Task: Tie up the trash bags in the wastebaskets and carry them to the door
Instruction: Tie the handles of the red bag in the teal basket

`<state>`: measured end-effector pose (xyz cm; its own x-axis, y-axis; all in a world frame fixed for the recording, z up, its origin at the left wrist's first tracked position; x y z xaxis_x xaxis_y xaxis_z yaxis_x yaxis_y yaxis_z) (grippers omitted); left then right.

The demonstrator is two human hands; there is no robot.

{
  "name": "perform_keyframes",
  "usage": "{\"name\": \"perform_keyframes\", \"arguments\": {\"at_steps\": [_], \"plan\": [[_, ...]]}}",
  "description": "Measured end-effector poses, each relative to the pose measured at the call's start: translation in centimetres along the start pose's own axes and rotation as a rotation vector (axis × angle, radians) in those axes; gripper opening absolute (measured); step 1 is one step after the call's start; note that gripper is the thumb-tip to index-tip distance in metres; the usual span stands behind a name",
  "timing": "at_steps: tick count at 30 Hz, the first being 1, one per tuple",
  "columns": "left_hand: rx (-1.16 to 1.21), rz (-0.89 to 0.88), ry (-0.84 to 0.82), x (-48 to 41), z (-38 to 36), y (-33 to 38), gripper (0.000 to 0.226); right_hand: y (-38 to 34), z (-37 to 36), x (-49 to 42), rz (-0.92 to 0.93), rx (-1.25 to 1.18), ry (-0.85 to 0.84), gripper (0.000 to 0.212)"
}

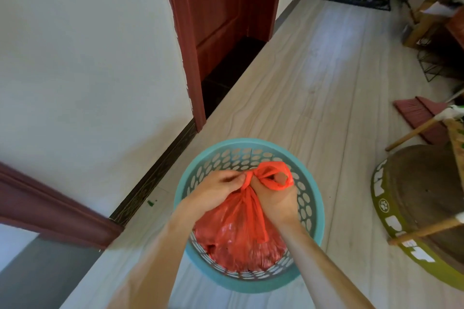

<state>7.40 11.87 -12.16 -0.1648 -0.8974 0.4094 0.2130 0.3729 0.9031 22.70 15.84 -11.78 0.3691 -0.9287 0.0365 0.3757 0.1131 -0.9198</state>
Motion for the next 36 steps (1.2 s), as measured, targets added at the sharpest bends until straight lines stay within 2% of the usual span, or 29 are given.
{"name": "perform_keyframes", "arguments": {"at_steps": [2,4,6,8,11,13,16,20,22,25,27,31,36], "plan": [[-0.020,-0.022,0.029,0.1,0.2,-0.3,0.016,-0.2,0.5,-0.1,-0.010,-0.008,-0.047,0.012],[-0.175,-0.067,0.142,-0.1,0.7,-0.9,0.012,-0.1,1.0,-0.2,-0.110,0.046,-0.103,0.015],[-0.539,-0.084,0.240,-0.1,1.1,-1.1,0.012,0.1,1.8,-0.3,-0.192,0.156,-0.109,0.019],[-0.908,-0.060,0.323,0.5,1.1,-1.3,0.016,-0.3,3.1,-0.1,-0.199,0.253,-0.096,0.022],[-1.141,-0.018,0.390,1.4,0.9,-1.3,0.021,-0.1,5.8,0.7,-0.212,0.265,-0.069,0.023],[-1.140,0.020,0.371,1.4,0.7,-1.1,0.024,0.1,6.6,1.6,-0.207,0.255,-0.089,0.024],[-0.999,0.082,0.301,1.3,1.1,-0.9,0.023,-0.5,6.4,2.4,-0.209,0.226,-0.116,0.018],[-0.757,-0.095,0.333,0.6,0.8,0.8,0.034,-1.2,5.8,2.6,-0.161,0.206,-0.093,0.013],[-0.757,-0.194,0.262,-0.5,-0.3,1.8,0.030,-1.9,5.4,2.5,-0.111,0.199,-0.056,0.015],[-0.694,-0.224,0.191,-1.6,-1.9,0.6,0.020,-2.3,5.1,2.3,-0.133,0.169,0.010,0.022],[-0.592,-0.239,0.208,-1.5,-2.2,-0.7,0.026,-2.1,5.3,2.1,-0.182,0.170,0.041,0.032],[-0.695,-0.294,0.299,-0.8,-2.4,-2.1,0.028,-1.4,5.3,2.0,-0.175,0.189,0.055,0.036],[-0.695,-0.237,0.326,-0.4,-2.5,-2.3,0.024,-1.6,5.3,2.8,-0.121,0.196,0.071,0.025]]}}
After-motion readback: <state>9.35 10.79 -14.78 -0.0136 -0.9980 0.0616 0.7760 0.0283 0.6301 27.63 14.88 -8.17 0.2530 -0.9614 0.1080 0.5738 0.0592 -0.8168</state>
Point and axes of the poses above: each hand's wrist, its own x-axis away from the middle knuckle, its own z-axis out of the back of the hand, y = z × x, the point moved 3 cm from there along -x, towards the middle knuckle, and after that the axes turned 15 degrees about -y, right-handed, at the moved point
